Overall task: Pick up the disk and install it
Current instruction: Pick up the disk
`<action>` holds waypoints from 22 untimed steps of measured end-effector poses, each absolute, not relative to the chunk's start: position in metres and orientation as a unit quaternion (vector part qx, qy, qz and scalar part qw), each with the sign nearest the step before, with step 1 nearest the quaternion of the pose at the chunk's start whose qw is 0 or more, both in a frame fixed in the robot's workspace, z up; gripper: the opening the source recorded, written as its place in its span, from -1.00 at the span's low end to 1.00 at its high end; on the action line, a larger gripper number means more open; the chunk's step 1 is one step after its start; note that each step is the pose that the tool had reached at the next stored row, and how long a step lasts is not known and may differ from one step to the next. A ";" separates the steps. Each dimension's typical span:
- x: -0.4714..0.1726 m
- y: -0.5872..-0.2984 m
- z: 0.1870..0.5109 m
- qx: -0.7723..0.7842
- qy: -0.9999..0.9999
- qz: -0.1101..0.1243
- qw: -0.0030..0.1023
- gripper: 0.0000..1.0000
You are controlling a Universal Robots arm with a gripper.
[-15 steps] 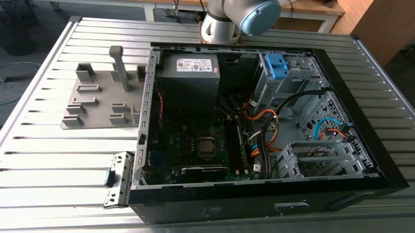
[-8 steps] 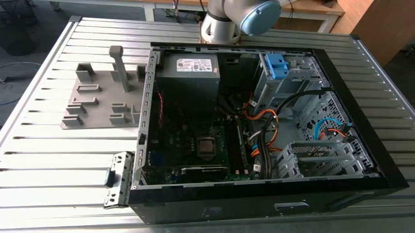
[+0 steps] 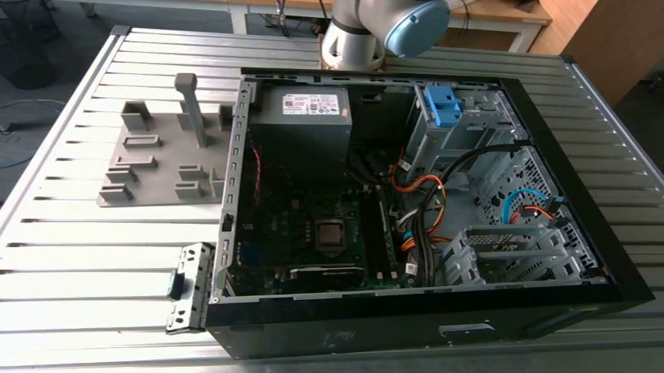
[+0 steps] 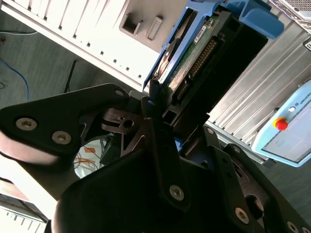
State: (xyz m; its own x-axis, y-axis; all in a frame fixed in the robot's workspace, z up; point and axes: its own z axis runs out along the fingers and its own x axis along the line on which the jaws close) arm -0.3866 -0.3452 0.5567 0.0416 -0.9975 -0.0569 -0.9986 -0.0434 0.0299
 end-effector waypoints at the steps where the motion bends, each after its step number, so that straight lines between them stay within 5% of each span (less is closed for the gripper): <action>1: -0.387 -0.346 0.557 -0.722 0.692 0.031 0.009 -0.27; 22: -0.387 -0.355 0.557 -0.722 0.692 0.031 0.009 -0.27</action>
State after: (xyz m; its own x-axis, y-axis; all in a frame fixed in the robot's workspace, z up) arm -0.3866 -0.3547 0.5567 0.0416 -0.9976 -0.0562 -0.9986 -0.0434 0.0300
